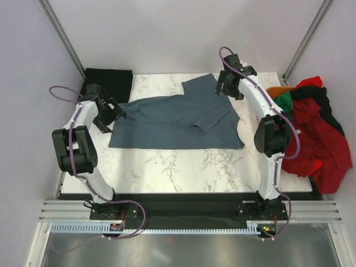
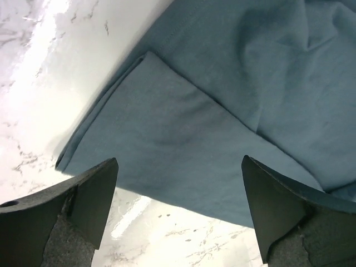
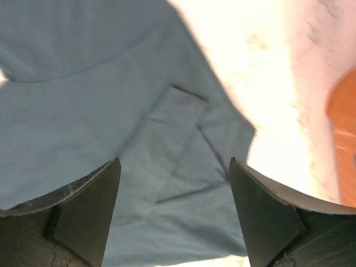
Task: Fold and stack the t-shirts
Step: Fold the tshirt
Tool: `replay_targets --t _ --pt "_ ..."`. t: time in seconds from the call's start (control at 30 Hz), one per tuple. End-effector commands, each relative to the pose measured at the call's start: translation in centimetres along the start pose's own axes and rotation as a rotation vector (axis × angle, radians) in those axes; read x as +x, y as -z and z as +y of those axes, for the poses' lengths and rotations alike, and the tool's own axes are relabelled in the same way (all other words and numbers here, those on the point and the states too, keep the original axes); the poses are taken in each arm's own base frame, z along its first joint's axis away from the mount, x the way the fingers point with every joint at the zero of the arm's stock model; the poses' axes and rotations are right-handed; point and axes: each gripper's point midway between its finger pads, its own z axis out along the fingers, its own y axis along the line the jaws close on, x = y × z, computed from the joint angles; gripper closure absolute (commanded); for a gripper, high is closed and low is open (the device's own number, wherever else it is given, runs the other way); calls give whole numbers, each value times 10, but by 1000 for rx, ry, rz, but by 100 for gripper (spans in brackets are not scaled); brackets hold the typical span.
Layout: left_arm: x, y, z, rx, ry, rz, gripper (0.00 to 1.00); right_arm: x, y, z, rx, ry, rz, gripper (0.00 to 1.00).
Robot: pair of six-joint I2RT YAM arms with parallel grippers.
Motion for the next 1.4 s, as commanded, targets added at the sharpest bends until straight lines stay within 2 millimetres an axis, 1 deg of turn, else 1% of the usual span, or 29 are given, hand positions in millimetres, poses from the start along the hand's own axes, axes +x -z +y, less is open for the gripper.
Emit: replay_targets --t 0.0,0.03,0.07,0.1,0.13,0.17,0.2,0.23,0.27,0.3,0.33,0.4,0.43,0.53,0.57,0.7,0.73,0.8,0.83,0.93,1.03,1.1,1.13,1.2,1.23,1.27,1.3,1.33,1.37 --pt "-10 45 2 27 -18 -104 0 -4 65 -22 -42 7 -73 14" --pt "2 43 13 7 -5 -87 1 32 53 -36 -15 25 -2 14" --pt "4 52 15 19 -1 -111 2 39 55 -37 -39 12 -13 14" --pt "9 54 21 13 11 -123 2 45 74 -40 -83 -13 -30 15" --pt "25 46 34 -10 25 -97 3 85 62 -53 -64 0 52 15" --pt "30 53 36 4 29 -122 4 93 61 -54 -85 -11 49 15" --pt "30 52 37 19 46 -144 4 102 71 -58 -108 -29 48 16" --pt "45 44 47 2 61 -118 5 132 62 -70 -87 -19 108 16" --pt "50 42 49 9 69 -121 5 140 60 -71 -99 -23 112 17" --pt "50 43 48 32 84 -134 5 146 63 -73 -117 -30 111 16" --pt "58 38 54 27 94 -119 5 167 58 -79 -115 -24 159 17" --pt "61 34 56 36 105 -122 5 175 55 -83 -119 -27 166 17" --pt "65 31 58 33 110 -114 4 184 51 -87 -107 -21 182 17" --pt "68 24 60 41 124 -115 4 188 39 -94 -93 -33 185 18" --pt "68 22 61 37 129 -112 3 185 34 -94 -98 -39 179 18" --pt "67 13 72 -11 165 -125 4 191 15 -98 -82 -42 212 19" --pt "71 9 75 -18 172 -120 4 193 11 -98 -83 -42 218 19" --pt "66 6 74 0 187 -149 4 195 3 -95 -90 -39 222 20" --pt "69 2 75 -2 194 -145 4 195 0 -95 -88 -39 224 20" --pt "68 -9 77 -5 222 -143 6 203 -10 -98 -70 -37 248 21" --pt "67 -23 78 -12 242 -131 11 209 -17 -99 -65 -32 261 27" --pt "64 -30 78 -17 250 -131 14 209 -21 -100 -58 -31 262 35" --pt "61 -31 76 -15 252 -137 18 208 -22 -102 -51 -27 258 42" --pt "56 -36 75 -16 260 -137 26 209 -26 -103 -42 -20 262 53" --pt "49 -36 70 -6 257 -150 36 206 -27 -103 -42 -22 258 69" --pt "45 -38 68 -4 260 -151 44 205 -28 -103 -41 -20 259 76" --pt "43 -39 64 10 260 -146 55 205 -31 -102 -39 -18 263 83" --pt "35 -40 57 26 258 -145 73 200 -31 -100 -44 -20 256 89" --pt "32 -40 51 47 256 -137 84 197 -32 -98 -47 -22 258 99"
